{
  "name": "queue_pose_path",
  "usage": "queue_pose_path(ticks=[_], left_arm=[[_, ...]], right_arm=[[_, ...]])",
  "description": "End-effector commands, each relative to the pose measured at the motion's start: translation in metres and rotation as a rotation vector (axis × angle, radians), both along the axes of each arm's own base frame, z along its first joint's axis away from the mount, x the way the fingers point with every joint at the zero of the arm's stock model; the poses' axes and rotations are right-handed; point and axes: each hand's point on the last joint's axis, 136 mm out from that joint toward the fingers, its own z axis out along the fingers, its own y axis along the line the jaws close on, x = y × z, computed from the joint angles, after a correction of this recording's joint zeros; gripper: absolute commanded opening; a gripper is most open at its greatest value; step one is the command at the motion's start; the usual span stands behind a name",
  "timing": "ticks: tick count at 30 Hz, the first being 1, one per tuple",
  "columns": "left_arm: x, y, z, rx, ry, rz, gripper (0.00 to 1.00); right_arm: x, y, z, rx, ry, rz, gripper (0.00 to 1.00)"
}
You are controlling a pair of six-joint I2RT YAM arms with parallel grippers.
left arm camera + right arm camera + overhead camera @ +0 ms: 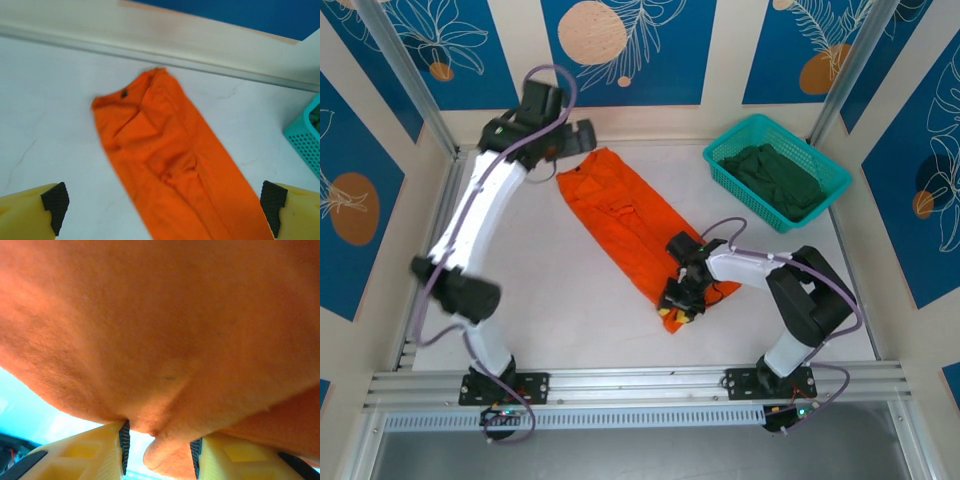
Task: Fold and stack the t-shirts
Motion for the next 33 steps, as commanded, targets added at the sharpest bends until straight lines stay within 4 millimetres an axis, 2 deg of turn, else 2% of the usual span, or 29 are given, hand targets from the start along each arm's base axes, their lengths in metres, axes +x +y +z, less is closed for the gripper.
queue_pose_path(ticks=[1,5,9,13,16,18,20,24,27,29,33], left_arm=[[-0.062,0.018,-0.069,-0.009,0.217,0.094,1.0],[-0.125,0.033,-0.098,-0.056,0.32,0.144,1.0],[-0.175,0.056,-0.12,-0.04,0.404,0.203,1.0],[-0.205,0.074,-0.134,0.005,0.465,0.231,1.0],[-0.215,0.083,-0.143,0.059,0.498,0.227,1.0],[-0.215,0.085,-0.149,0.081,0.51,0.215,1.0],[-0.21,0.087,-0.154,0.087,0.517,0.213,1.0],[-0.193,0.089,-0.163,0.018,0.528,0.202,1.0],[-0.167,0.089,-0.161,-0.122,0.479,0.192,1.0],[-0.145,0.089,-0.162,-0.178,0.458,0.17,1.0],[-0.108,0.072,-0.169,-0.222,0.501,0.08,0.98]], right_arm=[[-0.026,0.008,-0.024,-0.02,0.085,0.025,0.41],[-0.036,0.041,-0.025,0.013,0.081,0.037,0.41],[-0.052,0.103,-0.03,0.05,0.099,0.08,0.42],[-0.067,0.171,-0.029,0.054,0.097,0.129,0.42],[-0.072,0.206,-0.031,0.053,0.107,0.122,0.42],[-0.073,0.22,-0.032,0.056,0.111,0.133,0.42],[-0.066,0.228,-0.024,0.065,0.072,0.147,0.45],[-0.036,0.255,0.022,0.249,-0.058,0.24,0.49],[-0.013,0.25,0.058,0.328,-0.168,0.285,0.52],[-0.001,0.239,0.083,0.37,-0.249,0.293,0.54],[0.02,0.211,0.133,0.44,-0.404,0.274,0.59]])
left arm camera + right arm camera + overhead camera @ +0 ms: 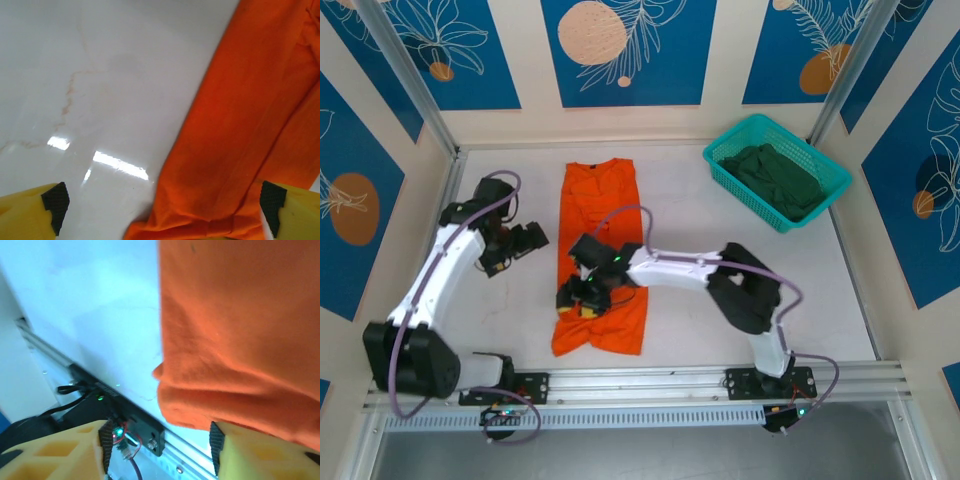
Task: Fold and stack the t-shirts
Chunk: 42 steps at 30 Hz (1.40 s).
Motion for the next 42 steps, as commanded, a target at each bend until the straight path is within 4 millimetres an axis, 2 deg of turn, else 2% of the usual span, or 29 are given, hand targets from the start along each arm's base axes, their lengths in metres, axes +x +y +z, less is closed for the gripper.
queue_pose_path(ticks=[1,3,5,9,11,13,14,15,16,19,22,25,31,36,42], left_arm=[[0.042,-0.028,0.005,-0.118,-0.064,-0.123,0.97],[0.059,-0.031,0.003,-0.123,-0.073,-0.127,0.96],[0.078,-0.035,-0.001,-0.135,-0.08,-0.125,0.94],[0.118,-0.049,-0.019,-0.188,-0.056,-0.115,0.79],[0.14,-0.053,-0.027,-0.198,-0.054,-0.107,0.66],[0.164,-0.056,-0.038,-0.191,-0.056,-0.09,0.47],[0.175,-0.057,-0.041,-0.193,-0.061,-0.083,0.39],[0.186,-0.061,-0.046,-0.2,-0.057,-0.078,0.34],[0.197,-0.063,-0.05,-0.199,-0.061,-0.071,0.33],[0.228,-0.069,-0.058,-0.186,-0.078,-0.064,0.27],[0.259,-0.073,-0.068,-0.178,-0.11,-0.052,0.25],[0.285,-0.074,-0.08,-0.171,-0.134,-0.027,0.25],[0.328,-0.079,-0.11,-0.197,-0.163,0.005,0.25],[0.354,-0.058,-0.125,-0.204,-0.209,0.098,0.25],[0.39,-0.044,-0.126,-0.256,-0.334,0.169,0.26]], right_arm=[[0.021,-0.018,0.063,0.124,-0.174,0.012,0.59],[0.036,-0.034,0.072,0.122,-0.169,-0.02,0.58],[0.066,-0.06,0.07,0.07,-0.174,-0.104,0.57],[0.15,-0.118,0.053,-0.043,-0.189,-0.334,0.48],[0.193,-0.133,0.041,-0.067,-0.188,-0.41,0.36],[0.237,-0.136,0.026,-0.058,-0.188,-0.444,0.24],[0.251,-0.133,0.022,-0.048,-0.193,-0.445,0.2],[0.272,-0.129,0.014,-0.04,-0.198,-0.439,0.16],[0.284,-0.126,0.004,-0.044,-0.195,-0.432,0.15],[0.325,-0.112,-0.01,-0.017,-0.213,-0.42,0.11],[0.357,-0.105,-0.021,0.001,-0.244,-0.433,0.1],[0.381,-0.101,-0.035,0.024,-0.25,-0.456,0.1],[0.412,-0.105,-0.065,0.077,-0.23,-0.535,0.1],[0.43,-0.117,-0.083,0.1,-0.201,-0.607,0.1],[0.443,-0.123,-0.093,0.146,-0.162,-0.677,0.14]])
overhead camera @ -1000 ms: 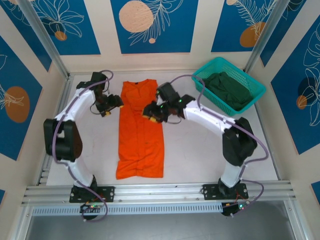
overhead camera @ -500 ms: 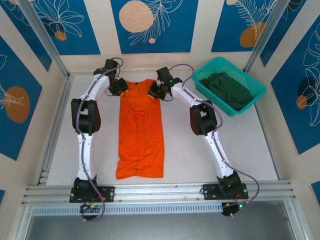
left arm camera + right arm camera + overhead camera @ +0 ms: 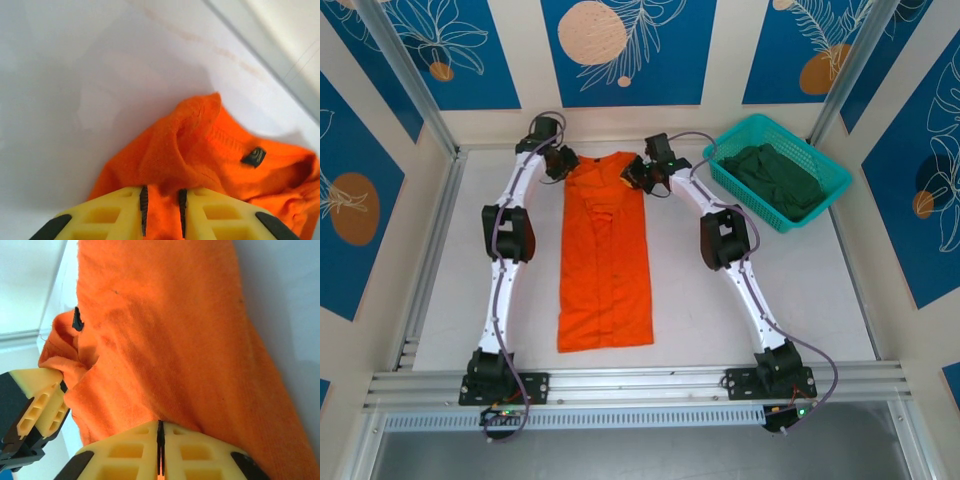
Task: Fold and stack the t-shirts
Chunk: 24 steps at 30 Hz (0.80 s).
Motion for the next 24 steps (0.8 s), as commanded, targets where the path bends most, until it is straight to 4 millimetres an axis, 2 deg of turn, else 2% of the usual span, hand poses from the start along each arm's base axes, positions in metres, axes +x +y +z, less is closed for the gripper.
queue_pose_path(ticks=[1,3,5,7,9,12,15,16,17,19,20,22,24], left_arm=[[0.023,0.02,-0.014,-0.033,-0.049,0.088,0.27],[0.034,0.022,-0.005,-0.076,-0.097,0.11,0.31],[0.043,0.024,0.015,-0.101,-0.152,0.118,0.38],[0.049,0.024,0.05,-0.109,-0.226,0.1,0.49],[0.048,0.022,0.086,-0.107,-0.282,0.076,0.66],[0.034,0.017,0.146,-0.08,-0.345,0.029,0.88],[0.004,0.001,0.192,-0.075,-0.342,-0.018,1.0],[-0.01,-0.007,0.204,-0.041,-0.338,-0.042,1.0],[-0.024,-0.014,0.213,-0.004,-0.334,-0.067,1.0],[-0.059,-0.033,0.226,0.063,-0.32,-0.14,1.0],[-0.076,-0.041,0.23,0.082,-0.315,-0.173,1.0],[-0.122,-0.055,0.23,0.118,-0.284,-0.244,1.0],[-0.173,-0.066,0.213,0.123,-0.232,-0.319,1.0]], right_arm=[[0.007,-0.009,-0.027,0.018,0.057,-0.053,0.15],[0.013,-0.009,-0.022,0.04,0.039,-0.058,0.2],[0.02,-0.008,-0.008,0.08,0.005,-0.056,0.24],[0.025,-0.005,0.016,0.107,-0.047,-0.038,0.29],[0.027,-0.002,0.044,0.119,-0.102,-0.017,0.35],[0.02,0.002,0.095,0.087,-0.2,0.033,0.43],[-0.004,0.004,0.144,0.038,-0.271,0.1,0.45],[-0.015,0.002,0.156,0.012,-0.278,0.117,0.45],[-0.025,-0.001,0.159,-0.011,-0.27,0.125,0.45],[-0.056,-0.01,0.181,-0.06,-0.286,0.143,0.46],[-0.069,-0.017,0.183,-0.088,-0.278,0.14,0.46],[-0.109,-0.034,0.183,-0.13,-0.238,0.13,0.48],[-0.153,-0.047,0.175,-0.137,-0.183,0.138,0.49]])
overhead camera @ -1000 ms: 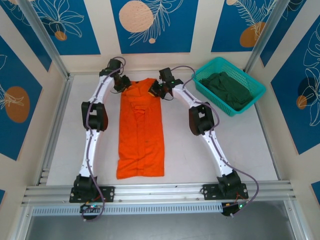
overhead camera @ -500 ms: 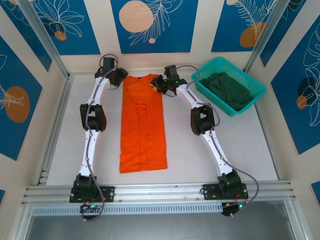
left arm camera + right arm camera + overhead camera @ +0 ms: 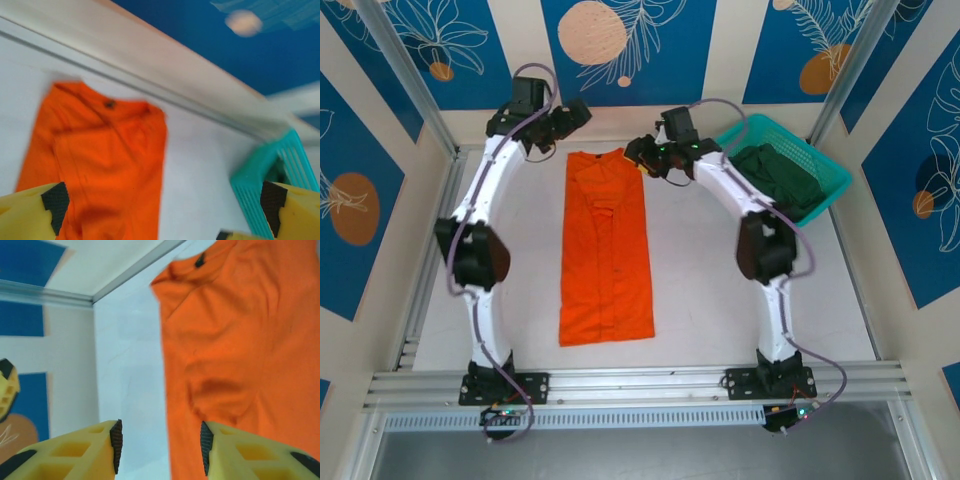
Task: Fold and stack the t-shirts
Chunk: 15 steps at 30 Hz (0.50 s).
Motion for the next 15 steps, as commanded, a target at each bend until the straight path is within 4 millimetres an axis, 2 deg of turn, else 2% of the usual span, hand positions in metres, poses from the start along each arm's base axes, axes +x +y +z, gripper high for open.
queue_pose_path(ticks=[1,3,5,7,10,13,15], left_arm=[[-0.084,-0.017,-0.04,0.115,0.113,-0.147,1.0],[-0.142,-0.019,-0.062,0.133,0.179,-0.213,1.0],[-0.203,-0.014,-0.094,0.108,0.282,-0.267,0.96],[-0.264,-0.003,-0.128,0.076,0.415,-0.304,0.86],[-0.344,0.015,-0.168,0.059,0.588,-0.352,0.74],[-0.406,0.022,-0.19,-0.015,0.704,-0.374,0.6],[-0.424,0.016,-0.188,-0.045,0.696,-0.381,0.57]], right_arm=[[-0.068,-0.021,-0.018,-0.068,0.066,0.025,0.49],[-0.119,-0.031,-0.035,-0.081,0.134,0.055,0.5],[-0.171,-0.037,-0.059,-0.112,0.205,0.095,0.5],[-0.227,-0.042,-0.086,-0.152,0.29,0.158,0.5],[-0.301,-0.05,-0.122,-0.213,0.414,0.24,0.49],[-0.355,-0.062,-0.147,-0.274,0.517,0.274,0.47],[-0.379,-0.066,-0.156,-0.306,0.544,0.289,0.47]])
